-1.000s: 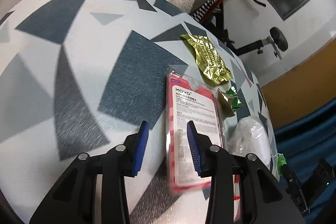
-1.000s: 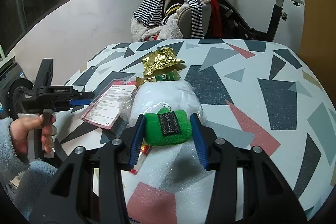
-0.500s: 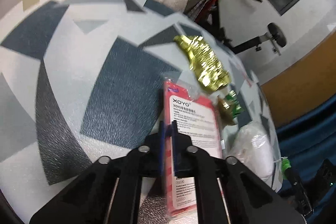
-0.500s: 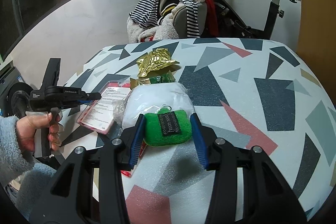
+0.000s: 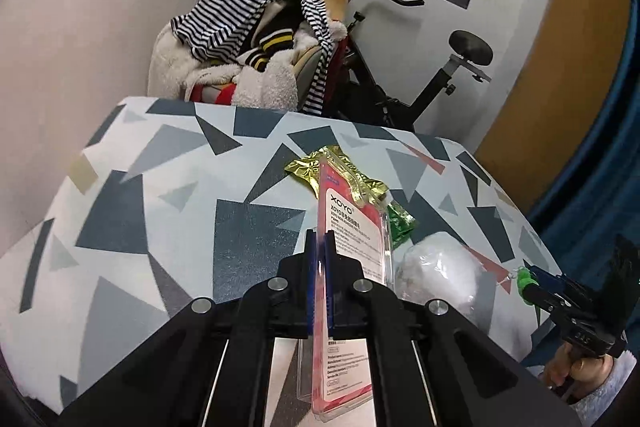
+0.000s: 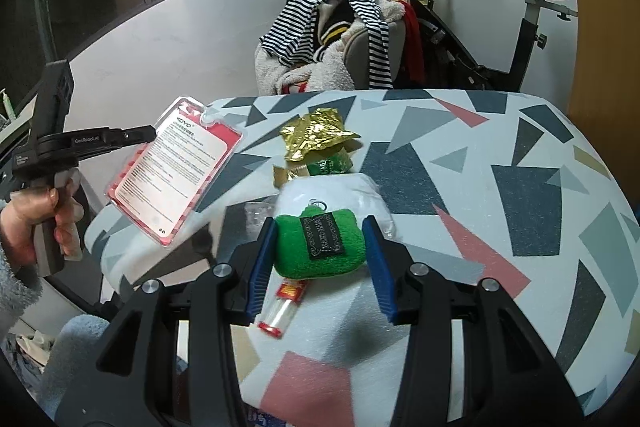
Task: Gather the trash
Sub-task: 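Grasp the red-bordered card packet with the left gripper while the right gripper holds the pouch, then lift the card packet with the left gripper while the right gripper carries the pouch toward the bin, then open the left gripper over the brown bin while the right gripper drops the green pouch in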
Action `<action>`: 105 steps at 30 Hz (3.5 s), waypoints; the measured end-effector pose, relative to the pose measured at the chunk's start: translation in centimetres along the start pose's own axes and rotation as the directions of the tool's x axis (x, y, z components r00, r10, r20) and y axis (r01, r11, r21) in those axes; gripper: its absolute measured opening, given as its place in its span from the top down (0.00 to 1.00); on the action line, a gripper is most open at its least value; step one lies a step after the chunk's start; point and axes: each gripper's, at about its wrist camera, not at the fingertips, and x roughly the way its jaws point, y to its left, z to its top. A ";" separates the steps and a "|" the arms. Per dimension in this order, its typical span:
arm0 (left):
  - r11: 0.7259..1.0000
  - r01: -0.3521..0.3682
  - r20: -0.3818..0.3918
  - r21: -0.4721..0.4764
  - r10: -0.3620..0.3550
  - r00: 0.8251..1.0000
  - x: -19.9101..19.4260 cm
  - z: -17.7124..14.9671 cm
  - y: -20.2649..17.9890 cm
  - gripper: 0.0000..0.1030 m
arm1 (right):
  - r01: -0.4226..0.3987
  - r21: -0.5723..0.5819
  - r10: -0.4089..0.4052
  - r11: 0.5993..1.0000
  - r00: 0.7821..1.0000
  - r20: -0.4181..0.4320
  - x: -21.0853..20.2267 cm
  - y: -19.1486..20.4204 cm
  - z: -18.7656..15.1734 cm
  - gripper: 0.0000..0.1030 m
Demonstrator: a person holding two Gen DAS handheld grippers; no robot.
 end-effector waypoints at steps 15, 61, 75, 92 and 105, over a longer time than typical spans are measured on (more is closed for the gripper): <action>0.993 0.025 -0.023 0.112 -0.022 0.999 -7.0 -7.7 -3.9 0.96 | -0.041 -0.043 0.042 0.998 0.999 0.030 -3.9 3.7 -1.6 0.56; 0.952 0.135 -0.192 0.276 -0.083 0.978 -4.4 -24.4 -8.1 0.86 | -0.046 0.046 0.048 0.998 0.998 -0.049 -5.1 3.5 -8.2 0.56; 0.993 0.068 0.036 0.096 -0.072 0.997 -9.8 -19.4 -5.3 0.34 | -0.095 0.013 0.096 0.995 0.990 -0.105 -3.9 5.9 -10.0 0.56; 0.996 -0.070 0.112 0.058 0.063 0.992 -12.1 -19.0 -2.7 0.08 | -0.223 -0.097 0.188 0.970 0.941 -0.281 -0.9 11.5 -15.4 0.56; 0.993 -0.099 0.112 0.057 0.092 0.989 -11.1 -21.7 -1.5 0.08 | -0.137 -0.089 0.080 0.987 0.880 -0.468 4.1 11.8 -20.1 0.55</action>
